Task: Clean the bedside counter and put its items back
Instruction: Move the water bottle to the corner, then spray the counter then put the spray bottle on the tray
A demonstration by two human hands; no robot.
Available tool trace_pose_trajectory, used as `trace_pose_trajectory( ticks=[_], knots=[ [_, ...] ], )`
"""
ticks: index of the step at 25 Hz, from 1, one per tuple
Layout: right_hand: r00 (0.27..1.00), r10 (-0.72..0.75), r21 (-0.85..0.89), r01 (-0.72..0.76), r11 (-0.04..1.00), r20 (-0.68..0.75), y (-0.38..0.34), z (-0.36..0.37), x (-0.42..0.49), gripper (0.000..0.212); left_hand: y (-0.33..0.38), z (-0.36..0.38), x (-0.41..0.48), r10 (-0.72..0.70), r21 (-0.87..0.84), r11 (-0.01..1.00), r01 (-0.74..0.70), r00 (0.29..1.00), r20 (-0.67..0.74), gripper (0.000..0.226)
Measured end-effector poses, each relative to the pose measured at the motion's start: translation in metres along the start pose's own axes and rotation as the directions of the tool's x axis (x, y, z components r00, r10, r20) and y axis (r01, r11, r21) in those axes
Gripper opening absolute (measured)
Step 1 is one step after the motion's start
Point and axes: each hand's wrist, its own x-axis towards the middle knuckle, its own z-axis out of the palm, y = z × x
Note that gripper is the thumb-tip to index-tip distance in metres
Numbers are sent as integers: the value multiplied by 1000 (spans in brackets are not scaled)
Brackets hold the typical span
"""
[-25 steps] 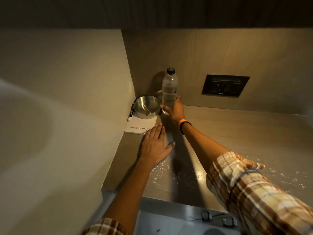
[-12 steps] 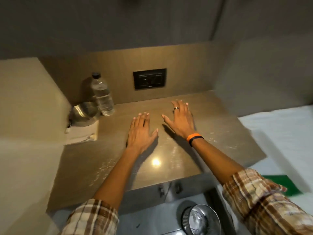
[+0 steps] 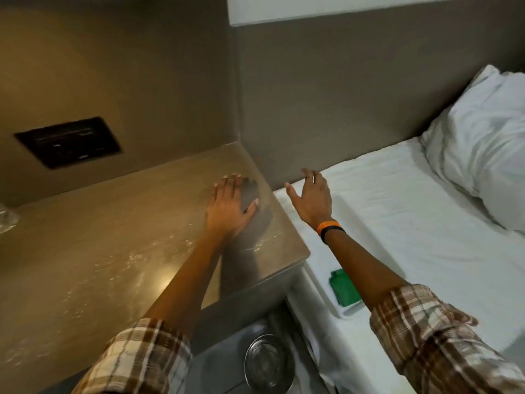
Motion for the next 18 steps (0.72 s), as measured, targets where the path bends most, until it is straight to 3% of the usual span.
trace_pose_trajectory(
  ticks=[5, 8, 13, 18],
  knots=[
    [941, 223, 134, -263, 956, 256, 75, 41, 16, 67, 0, 23, 14, -102, 11, 995, 102, 995, 2, 76],
    [917, 275, 196, -338, 920, 290, 94, 72, 24, 67, -2, 36, 14, -110, 57, 992, 111, 994, -18, 78],
    [955, 236, 299, -282, 911, 183, 105, 108, 28, 37, -5, 41, 19, -125, 82, 988, 131, 990, -73, 85],
    [989, 130, 381, -146, 913, 70, 85, 77, 20, 33, -5, 30, 20, -122, 104, 987, 121, 992, 6, 85]
  ],
)
